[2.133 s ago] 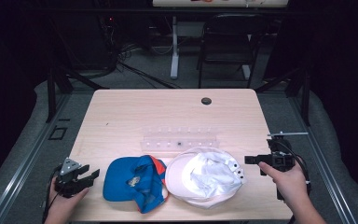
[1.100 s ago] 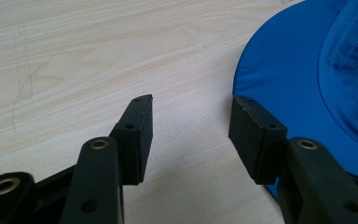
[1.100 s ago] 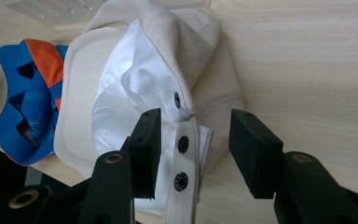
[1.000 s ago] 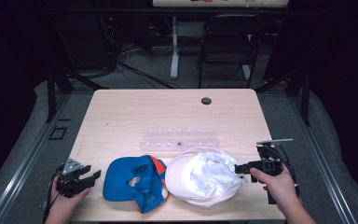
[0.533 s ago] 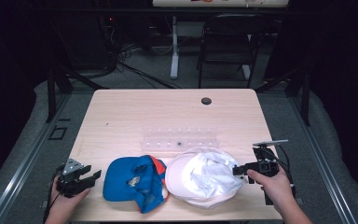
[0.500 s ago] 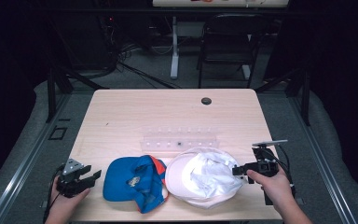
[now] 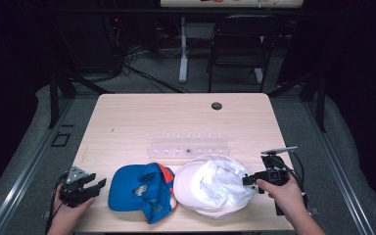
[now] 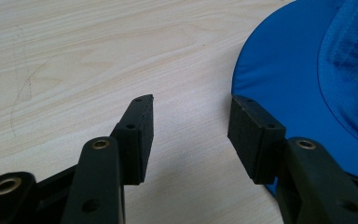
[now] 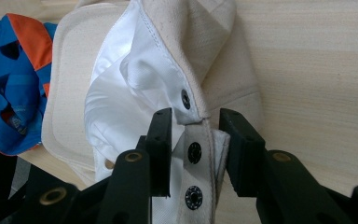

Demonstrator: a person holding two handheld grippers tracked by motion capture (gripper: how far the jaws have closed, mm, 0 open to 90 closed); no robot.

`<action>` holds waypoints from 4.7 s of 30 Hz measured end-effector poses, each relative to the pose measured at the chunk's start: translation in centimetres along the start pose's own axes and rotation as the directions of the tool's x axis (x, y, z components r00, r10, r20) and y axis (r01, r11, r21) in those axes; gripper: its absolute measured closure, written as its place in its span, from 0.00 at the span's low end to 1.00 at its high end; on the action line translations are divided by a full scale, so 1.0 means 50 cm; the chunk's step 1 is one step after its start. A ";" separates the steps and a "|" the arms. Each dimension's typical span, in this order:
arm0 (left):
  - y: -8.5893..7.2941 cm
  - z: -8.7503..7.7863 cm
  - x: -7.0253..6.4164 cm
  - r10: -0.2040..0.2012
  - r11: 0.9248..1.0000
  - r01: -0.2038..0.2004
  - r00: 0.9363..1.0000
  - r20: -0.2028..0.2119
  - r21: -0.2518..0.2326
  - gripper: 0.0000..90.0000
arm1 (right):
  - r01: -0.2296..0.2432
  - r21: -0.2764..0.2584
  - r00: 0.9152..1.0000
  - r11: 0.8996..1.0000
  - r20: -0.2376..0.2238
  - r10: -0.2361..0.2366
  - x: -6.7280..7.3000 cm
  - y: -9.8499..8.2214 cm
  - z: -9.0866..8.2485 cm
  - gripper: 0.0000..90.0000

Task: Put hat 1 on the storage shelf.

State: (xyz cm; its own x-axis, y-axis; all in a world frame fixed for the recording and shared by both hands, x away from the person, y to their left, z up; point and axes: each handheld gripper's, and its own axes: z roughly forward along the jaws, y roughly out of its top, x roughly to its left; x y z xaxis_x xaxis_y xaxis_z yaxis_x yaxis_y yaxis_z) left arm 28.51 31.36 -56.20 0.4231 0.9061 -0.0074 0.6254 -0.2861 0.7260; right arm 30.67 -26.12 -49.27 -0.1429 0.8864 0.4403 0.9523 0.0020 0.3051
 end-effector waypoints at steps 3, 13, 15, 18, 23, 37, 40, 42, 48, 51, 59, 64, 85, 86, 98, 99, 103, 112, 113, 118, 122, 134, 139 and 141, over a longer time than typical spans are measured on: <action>0.000 0.000 0.000 0.000 1.000 0.000 1.000 -0.002 -0.002 0.56 | -0.013 0.002 1.000 1.000 0.003 0.013 0.000 0.001 0.001 0.75; 0.000 -0.001 0.000 0.000 1.000 0.000 1.000 -0.005 -0.006 0.57 | -0.001 0.016 1.000 1.000 -0.022 0.001 0.004 0.009 -0.011 0.87; 0.000 -0.002 0.001 0.000 1.000 0.000 1.000 -0.005 -0.005 0.57 | 0.005 0.025 1.000 1.000 -0.012 -0.004 0.007 0.012 -0.013 0.89; -0.001 -0.002 0.002 -0.004 1.000 0.004 1.000 -0.007 -0.014 0.57 | 0.009 0.040 1.000 0.999 -0.027 -0.008 0.014 0.017 -0.014 0.90; 0.000 -0.003 0.003 -0.003 1.000 0.003 1.000 -0.008 -0.014 0.57 | 0.000 0.061 0.999 0.998 -0.036 0.003 0.025 0.025 -0.020 0.90; 0.000 -0.002 0.002 -0.005 1.000 0.005 1.000 -0.006 -0.014 0.57 | -0.085 0.077 0.983 0.993 -0.155 0.096 0.029 0.046 -0.048 0.90; -0.001 -0.002 0.002 -0.004 1.000 0.004 1.000 -0.006 -0.013 0.57 | -0.100 0.077 0.978 0.992 -0.176 0.112 0.030 0.048 -0.051 0.90; -0.001 -0.002 0.003 -0.005 1.000 0.005 1.000 -0.006 -0.014 0.57 | -0.121 0.070 0.969 0.990 -0.208 0.133 0.034 0.051 -0.055 0.90; -0.001 -0.002 0.002 -0.007 1.000 0.007 1.000 -0.005 -0.015 0.56 | -0.140 0.064 0.950 0.988 -0.273 0.152 0.041 0.059 -0.066 0.90; -0.001 -0.002 0.003 -0.009 1.000 0.009 1.000 -0.005 -0.016 0.57 | -0.169 0.040 0.921 0.985 -0.349 0.173 0.046 0.063 -0.076 0.90; -0.001 -0.002 0.002 -0.009 1.000 0.009 1.000 -0.004 -0.014 0.57 | -0.187 0.005 0.858 0.982 -0.487 0.165 0.062 0.074 -0.098 0.90; -0.001 -0.002 0.002 -0.008 1.000 0.008 1.000 -0.004 -0.014 0.57 | -0.183 -0.015 0.835 0.983 -0.531 0.147 0.075 0.079 -0.103 0.90; 0.000 -0.004 0.002 -0.004 1.000 0.004 1.000 -0.001 -0.020 0.56 | -0.232 -0.067 0.728 0.970 -0.674 0.128 0.124 0.105 -0.138 0.90; 0.000 -0.004 0.002 -0.005 1.000 0.005 1.000 -0.001 -0.021 0.56 | -0.238 -0.071 0.724 0.969 -0.677 0.129 0.123 0.105 -0.139 0.90; 0.003 -0.005 -0.005 -0.005 1.000 0.005 1.000 0.010 -0.031 0.56 | -0.258 -0.087 0.670 0.962 -0.733 0.114 0.130 0.128 -0.144 0.90; 0.003 -0.006 -0.006 -0.007 0.999 0.008 1.000 0.013 -0.034 0.56 | -0.260 -0.089 0.666 0.962 -0.737 0.111 0.134 0.133 -0.144 0.90; 0.006 -0.011 -0.008 -0.028 0.998 0.030 0.999 0.026 -0.056 0.54 | -0.259 -0.096 0.650 0.961 -0.754 0.100 0.151 0.157 -0.146 0.90; 0.009 -0.018 -0.007 -0.062 0.993 0.066 0.997 0.040 -0.102 0.48 | -0.253 -0.110 0.649 0.961 -0.756 0.084 0.194 0.210 -0.157 0.90; 0.010 -0.020 -0.008 -0.067 0.992 0.070 0.997 0.037 -0.101 0.48 | -0.247 -0.110 0.649 0.963 -0.756 0.080 0.197 0.214 -0.159 0.90; 0.019 -0.033 -0.015 -0.064 0.992 0.068 0.997 0.042 -0.109 0.59 | -0.254 -0.122 0.658 0.960 -0.749 0.079 0.214 0.234 -0.162 0.90; 0.026 -0.036 -0.028 -0.056 0.993 0.058 0.998 0.025 -0.104 0.60 | -0.250 -0.124 0.673 0.960 -0.735 0.080 0.226 0.250 -0.161 0.90; 0.074 -0.054 -0.069 0.034 0.978 -0.022 0.998 0.056 -0.206 0.50 | -0.264 -0.133 0.709 0.955 -0.698 0.099 0.260 0.295 -0.169 0.90; 0.128 -0.048 -0.107 0.099 0.969 -0.085 0.994 0.047 -0.234 0.51 | -0.267 -0.139 0.708 0.954 -0.699 0.097 0.279 0.312 -0.172 0.90; 0.148 -0.045 -0.123 0.121 0.964 -0.105 0.991 0.052 -0.244 0.51 | -0.269 -0.140 0.706 0.953 -0.701 0.096 0.288 0.319 -0.171 0.90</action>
State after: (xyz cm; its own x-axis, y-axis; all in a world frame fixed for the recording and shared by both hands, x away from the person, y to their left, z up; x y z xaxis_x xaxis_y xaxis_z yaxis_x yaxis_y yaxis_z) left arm 29.04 24.35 -49.25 0.5294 0.8472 0.0449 0.3987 -0.2952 0.8683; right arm 41.50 -17.27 -30.82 -0.1981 0.3018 0.9326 0.9084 -0.3008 0.2903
